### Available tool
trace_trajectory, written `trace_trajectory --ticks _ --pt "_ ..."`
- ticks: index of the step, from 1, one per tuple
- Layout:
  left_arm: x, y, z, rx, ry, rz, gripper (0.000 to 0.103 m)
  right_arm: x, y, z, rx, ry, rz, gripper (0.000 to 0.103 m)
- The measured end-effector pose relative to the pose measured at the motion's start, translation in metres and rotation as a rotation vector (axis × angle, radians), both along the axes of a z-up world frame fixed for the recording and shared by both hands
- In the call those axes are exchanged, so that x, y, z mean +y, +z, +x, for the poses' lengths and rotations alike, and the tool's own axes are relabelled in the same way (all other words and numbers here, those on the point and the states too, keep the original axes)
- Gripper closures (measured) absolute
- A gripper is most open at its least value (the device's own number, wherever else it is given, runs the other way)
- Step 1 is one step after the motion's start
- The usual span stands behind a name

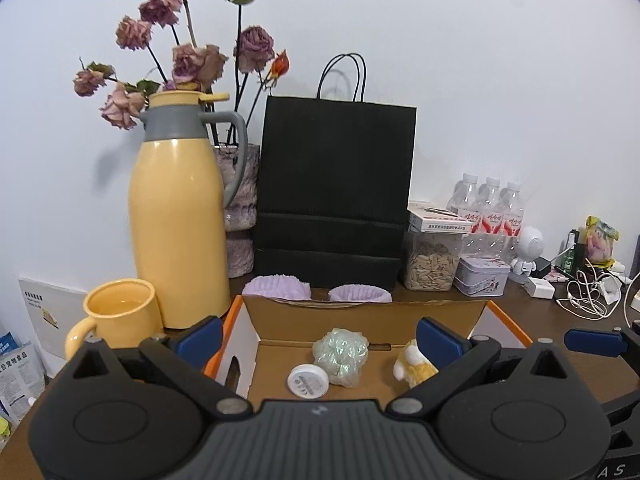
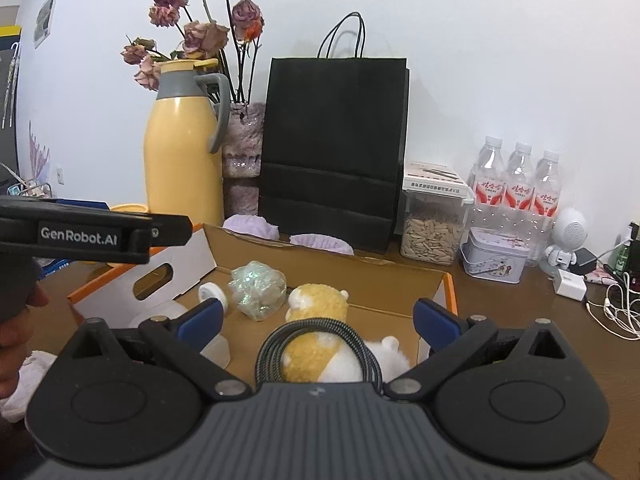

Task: Organize objects
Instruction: 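Withdraw both tools from the box back toward the table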

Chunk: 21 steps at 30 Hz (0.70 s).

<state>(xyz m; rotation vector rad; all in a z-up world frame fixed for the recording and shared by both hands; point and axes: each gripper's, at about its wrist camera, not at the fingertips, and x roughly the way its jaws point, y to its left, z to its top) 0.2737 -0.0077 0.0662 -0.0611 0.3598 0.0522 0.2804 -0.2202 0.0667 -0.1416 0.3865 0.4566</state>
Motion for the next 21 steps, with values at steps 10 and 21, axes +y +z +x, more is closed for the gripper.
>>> trace_trajectory --ticks 10,21 --pt "0.006 0.001 -0.047 -0.003 0.001 0.01 0.0 -0.007 -0.002 -0.04 0.007 -0.009 0.009 0.0" --pt "0.026 -0.01 -0.097 0.029 0.026 0.026 0.0 -0.012 -0.017 -0.083 0.049 -0.035 0.009 0.0"
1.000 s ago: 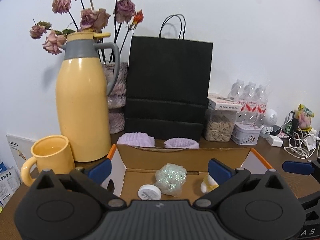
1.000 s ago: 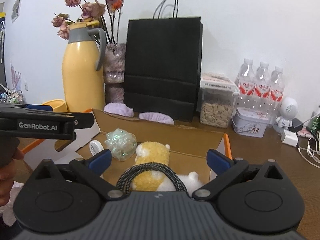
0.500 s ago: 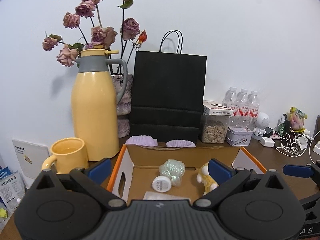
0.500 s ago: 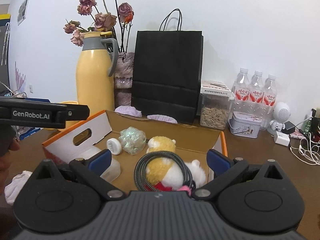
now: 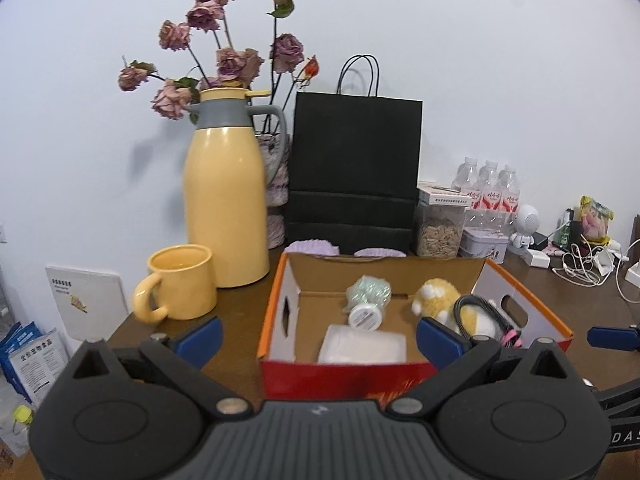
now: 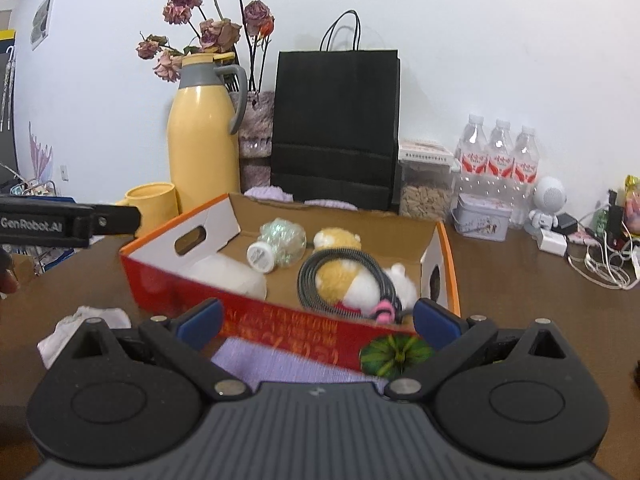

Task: Organize objects
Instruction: 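Withdraw both tools from the box back toward the table, then grasp the white crumpled cloth with the left tool while the right tool grasps the purple mesh pouch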

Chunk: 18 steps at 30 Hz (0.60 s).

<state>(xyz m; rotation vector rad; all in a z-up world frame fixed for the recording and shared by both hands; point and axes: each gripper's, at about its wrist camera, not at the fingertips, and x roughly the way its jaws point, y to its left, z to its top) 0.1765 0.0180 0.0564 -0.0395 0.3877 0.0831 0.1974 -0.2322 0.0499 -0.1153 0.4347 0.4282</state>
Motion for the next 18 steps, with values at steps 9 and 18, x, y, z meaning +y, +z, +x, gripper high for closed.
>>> trace_trajectory --ticks 9,18 --pt "0.018 -0.014 -0.03 0.04 0.03 0.025 0.0 -0.005 -0.018 -0.027 0.044 -0.009 -0.008 0.0" --pt "0.041 -0.034 -0.05 0.103 0.037 0.035 0.0 -0.003 -0.032 -0.044 0.081 -0.008 -0.03 0.0"
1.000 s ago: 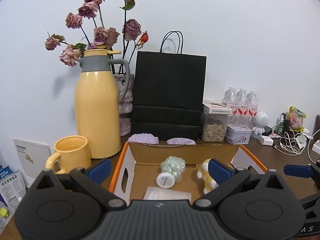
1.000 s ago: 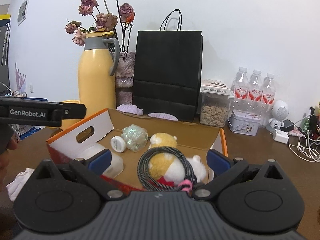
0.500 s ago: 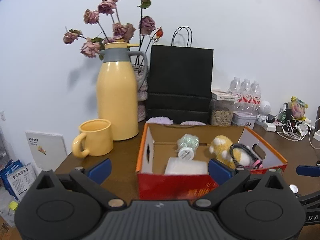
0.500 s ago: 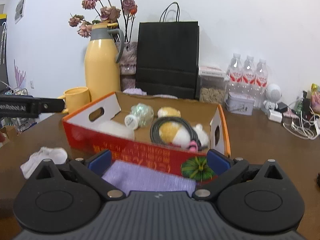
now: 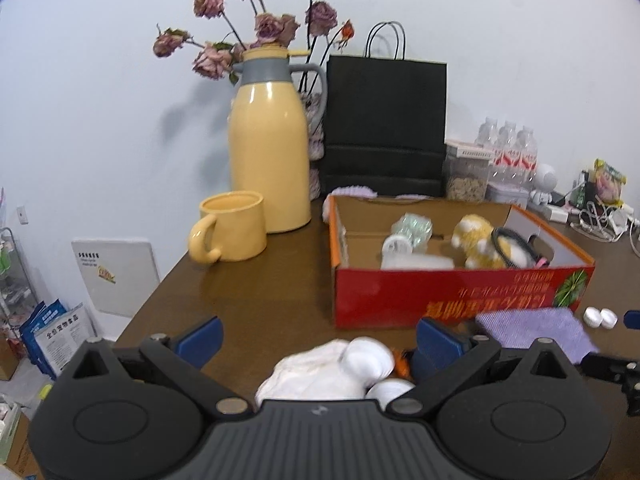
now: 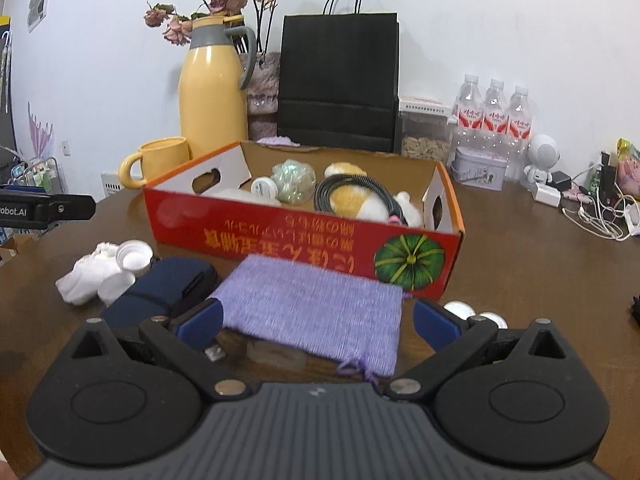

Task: Organize objects
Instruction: 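Grasp the white crumpled cloth with the left tool while the right tool grasps the purple mesh pouch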

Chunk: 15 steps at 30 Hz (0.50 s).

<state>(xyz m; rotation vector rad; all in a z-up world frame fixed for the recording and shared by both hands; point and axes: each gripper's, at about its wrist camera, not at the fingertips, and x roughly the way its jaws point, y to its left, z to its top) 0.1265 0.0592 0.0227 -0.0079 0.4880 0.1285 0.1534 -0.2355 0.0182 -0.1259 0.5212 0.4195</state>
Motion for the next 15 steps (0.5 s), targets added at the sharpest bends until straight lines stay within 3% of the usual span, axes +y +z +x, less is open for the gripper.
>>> trace_trajectory --ticks 15 --pt "0.023 -0.037 0.004 0.158 -0.013 0.005 0.0 0.006 -0.013 -0.003 0.035 -0.01 -0.024 0.0"
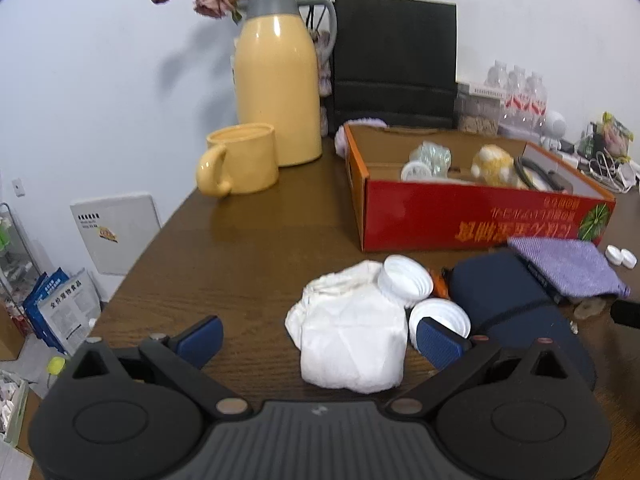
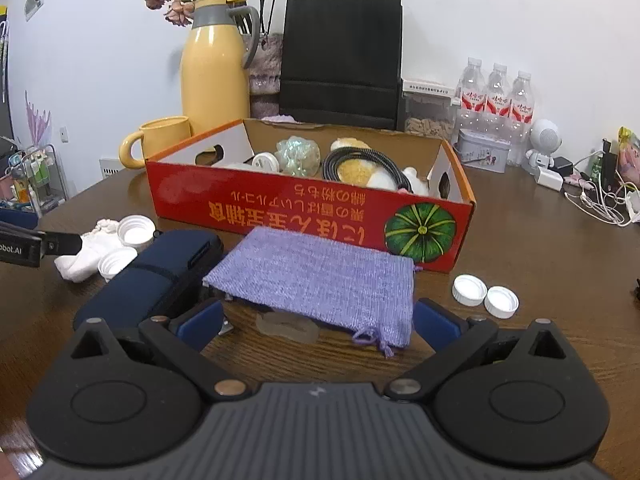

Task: Organize objects
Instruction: 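Grasp the white crumpled cloth with the left tool while the right tool grasps the purple mesh pouch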

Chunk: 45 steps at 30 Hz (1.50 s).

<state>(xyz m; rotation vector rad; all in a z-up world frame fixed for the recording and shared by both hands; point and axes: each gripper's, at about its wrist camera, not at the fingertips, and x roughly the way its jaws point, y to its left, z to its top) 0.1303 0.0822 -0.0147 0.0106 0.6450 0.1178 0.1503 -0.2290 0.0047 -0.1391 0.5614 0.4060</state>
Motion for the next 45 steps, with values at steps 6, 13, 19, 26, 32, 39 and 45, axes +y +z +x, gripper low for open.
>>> trace_trajectory --ticks 6,13,19,26,32,39,45 --pt "0.002 -0.007 0.011 0.028 -0.004 0.011 0.0 -0.003 -0.004 0.005 0.01 -0.016 -0.004 0.0" --pt "0.003 -0.012 0.032 0.078 -0.003 0.008 0.0 -0.003 -0.006 0.014 0.017 -0.031 -0.014 0.0" --pt "0.001 -0.016 0.044 0.097 -0.007 0.007 0.0 -0.006 -0.005 0.025 0.024 -0.045 -0.005 0.0" --pt "0.005 -0.022 0.05 0.092 -0.004 -0.041 0.001 0.002 -0.005 0.046 0.057 -0.03 0.033 0.0" --pt "-0.002 -0.02 0.042 0.05 -0.053 -0.032 0.03 0.006 -0.016 0.061 0.123 -0.01 0.062 0.0" --pt "-0.005 -0.017 0.036 0.029 -0.063 -0.029 0.055 0.004 -0.019 0.059 0.134 0.008 0.069 0.009" --pt "-0.003 -0.017 0.031 0.02 -0.039 -0.03 0.061 -0.002 -0.016 0.054 0.117 0.02 0.09 0.04"
